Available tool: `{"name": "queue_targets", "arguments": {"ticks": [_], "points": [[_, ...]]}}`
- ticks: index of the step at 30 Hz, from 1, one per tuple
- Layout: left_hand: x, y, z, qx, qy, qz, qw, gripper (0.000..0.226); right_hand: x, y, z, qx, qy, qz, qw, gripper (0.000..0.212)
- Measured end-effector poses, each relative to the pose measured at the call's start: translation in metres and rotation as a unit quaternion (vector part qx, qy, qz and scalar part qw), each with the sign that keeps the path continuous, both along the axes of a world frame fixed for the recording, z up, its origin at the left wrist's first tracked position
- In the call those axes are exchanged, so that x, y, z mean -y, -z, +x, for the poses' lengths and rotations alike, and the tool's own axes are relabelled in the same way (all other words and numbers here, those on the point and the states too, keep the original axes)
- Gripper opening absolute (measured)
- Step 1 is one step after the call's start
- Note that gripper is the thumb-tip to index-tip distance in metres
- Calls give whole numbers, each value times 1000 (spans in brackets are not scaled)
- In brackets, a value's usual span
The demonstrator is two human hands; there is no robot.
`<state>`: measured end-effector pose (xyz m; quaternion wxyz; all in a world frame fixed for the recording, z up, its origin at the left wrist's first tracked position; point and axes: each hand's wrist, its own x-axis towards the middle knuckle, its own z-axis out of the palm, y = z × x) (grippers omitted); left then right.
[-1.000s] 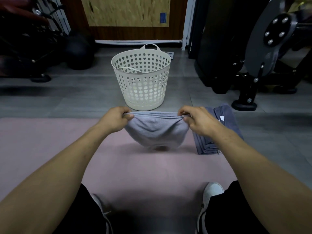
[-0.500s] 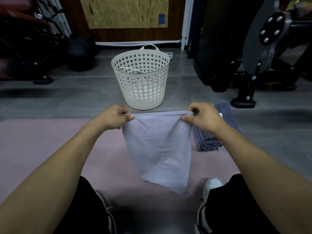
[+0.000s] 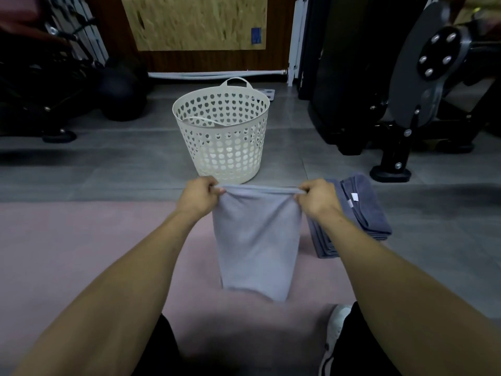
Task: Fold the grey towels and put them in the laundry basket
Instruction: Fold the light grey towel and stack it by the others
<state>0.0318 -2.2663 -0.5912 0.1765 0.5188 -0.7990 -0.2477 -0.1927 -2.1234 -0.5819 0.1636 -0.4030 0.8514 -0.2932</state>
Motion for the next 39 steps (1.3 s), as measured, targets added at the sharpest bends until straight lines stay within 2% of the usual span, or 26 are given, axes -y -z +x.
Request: {"name": "queue_targets", "arguments": {"ticks": [3, 6, 8, 11, 15, 18, 20, 23, 26, 30, 32, 39], "points": [[4, -10, -6, -88, -20, -102, 991, 19, 5, -10, 2, -14, 18, -121, 992, 15], [2, -11, -2, -110, -10, -128, 986, 17, 2, -13, 0, -27, -3, -143, 989, 18], [-5, -5, 4, -86, 1, -120, 989, 16, -4, -8, -1, -50, -21, -117, 992, 15], [-25, 13, 21, -39, 32, -93, 994, 15, -17, 13, 6, -35, -18, -81, 996, 16], [-66, 58, 51, 40, 88, -33, 995, 13, -56, 64, 24, -27, -34, 39, 998, 10], [-107, 94, 77, 160, 153, 6, 975, 13, -100, 94, 42, 8, -70, 127, 989, 6], [-131, 108, 92, 194, 186, 20, 963, 14, -127, 106, 54, 45, -80, 155, 984, 9], [-159, 119, 112, 198, 201, 57, 958, 15, -163, 121, 67, 108, -98, 178, 973, 11], [-182, 126, 128, 205, 232, 130, 942, 7, -191, 134, 74, 174, -153, 232, 945, 10], [-200, 130, 134, 207, 246, 222, 921, 8, -203, 146, 78, 189, -203, 301, 913, 13], [-197, 135, 132, 195, 229, 239, 923, 8, -199, 151, 77, 196, -197, 300, 912, 10], [-161, 175, 111, 128, 137, 248, 950, 8, -162, 182, 67, 209, -133, 278, 928, 18]]}}
